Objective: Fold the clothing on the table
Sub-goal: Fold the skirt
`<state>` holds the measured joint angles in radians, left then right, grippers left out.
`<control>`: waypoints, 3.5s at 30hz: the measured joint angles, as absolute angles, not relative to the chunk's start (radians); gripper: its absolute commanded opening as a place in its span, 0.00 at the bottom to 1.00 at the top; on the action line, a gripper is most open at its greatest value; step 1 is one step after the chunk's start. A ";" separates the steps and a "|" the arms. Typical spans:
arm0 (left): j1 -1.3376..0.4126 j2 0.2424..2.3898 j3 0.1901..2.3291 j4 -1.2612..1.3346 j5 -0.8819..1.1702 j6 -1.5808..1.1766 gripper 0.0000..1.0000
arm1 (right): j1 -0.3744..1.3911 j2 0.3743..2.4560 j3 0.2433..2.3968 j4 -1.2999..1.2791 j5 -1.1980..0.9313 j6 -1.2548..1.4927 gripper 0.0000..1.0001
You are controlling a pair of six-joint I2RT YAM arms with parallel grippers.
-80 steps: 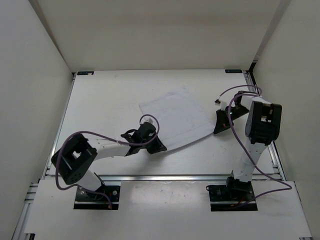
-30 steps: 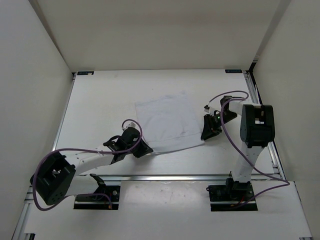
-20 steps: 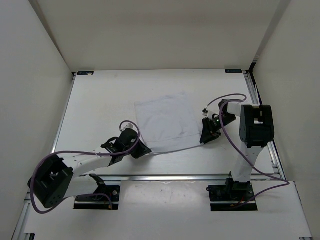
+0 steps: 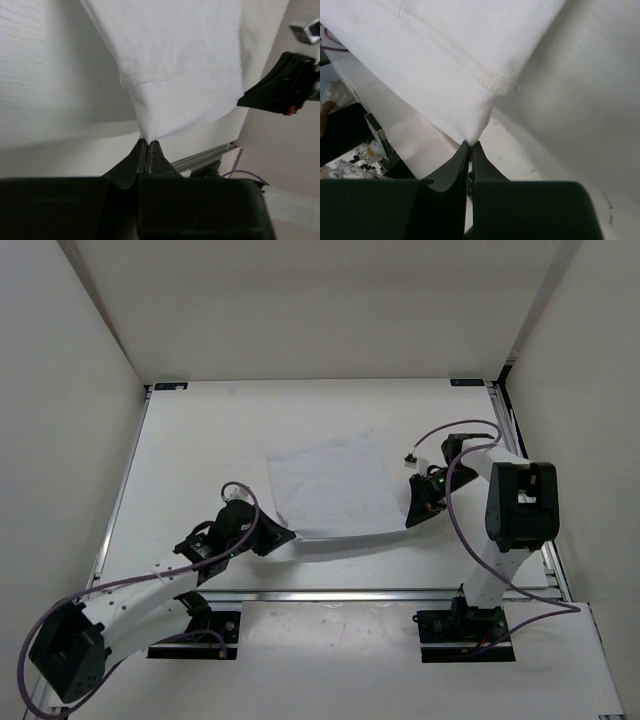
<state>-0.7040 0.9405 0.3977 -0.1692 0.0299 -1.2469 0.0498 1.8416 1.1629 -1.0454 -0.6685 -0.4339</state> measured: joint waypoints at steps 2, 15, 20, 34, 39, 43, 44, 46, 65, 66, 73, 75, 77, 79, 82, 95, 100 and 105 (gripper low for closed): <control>-0.688 0.868 0.398 -0.200 0.033 -1.250 0.00 | 0.040 1.821 1.164 -1.091 -0.691 -0.479 0.00; -0.502 0.704 0.401 -0.267 0.152 -1.158 0.00 | 0.093 1.798 1.571 -1.217 -0.840 -0.506 0.00; -0.403 0.704 0.405 -0.216 0.209 -1.103 0.00 | 0.129 1.845 1.660 -1.164 -0.833 -0.443 0.00; -0.321 0.966 0.535 -0.093 0.244 -1.070 0.00 | 0.161 2.013 1.789 -0.978 -0.770 -0.244 0.00; -0.281 1.092 0.630 -0.116 0.230 -1.023 0.00 | 0.159 2.048 1.843 -0.939 -0.751 -0.208 0.00; -0.239 1.188 0.694 -0.125 0.234 -0.991 0.00 | 0.158 2.082 1.850 -0.920 -0.738 -0.182 0.00; -0.230 1.209 0.703 -0.124 0.236 -0.987 0.00 | 0.158 2.093 1.851 -0.915 -0.733 -0.177 0.00; -0.220 1.271 0.728 -0.125 0.236 -0.981 0.00 | 0.158 2.121 1.856 -0.905 -0.727 -0.165 0.00; -0.151 1.668 1.000 -0.051 0.200 -0.945 0.98 | 0.086 2.403 2.261 -0.791 -0.649 -0.009 0.97; -0.149 1.672 1.021 -0.047 0.195 -0.942 0.99 | 0.081 2.403 2.261 -0.804 -0.648 -0.020 0.95; -0.220 1.732 1.237 -0.118 0.194 -0.799 0.99 | 0.097 2.403 2.262 -0.960 -0.611 -0.199 0.86; -0.276 1.730 1.230 -0.148 0.190 -0.752 0.99 | 0.107 2.402 2.247 -0.973 -0.630 -0.203 0.88; -0.334 1.729 1.195 -0.166 0.187 -0.724 0.99 | 0.118 2.402 2.225 -0.975 -0.635 -0.204 0.88; -0.390 1.733 1.160 -0.200 0.188 -0.705 0.99 | 0.130 2.402 2.194 -0.978 -0.636 -0.202 0.89; -0.454 1.774 1.157 -0.233 0.196 -0.685 0.99 | 0.141 2.402 2.132 -0.977 -0.657 -0.190 0.91; -0.422 1.811 1.159 -0.250 0.200 -0.672 0.92 | 0.151 2.395 1.971 -0.965 -0.734 -0.073 0.91; -0.436 1.818 1.214 -0.283 0.199 -0.639 0.88 | 0.146 2.375 1.916 -0.938 -0.759 -0.043 0.90; -0.445 1.908 1.354 -0.282 0.215 -0.615 0.89 | 0.146 2.370 1.896 -0.937 -0.778 -0.016 0.89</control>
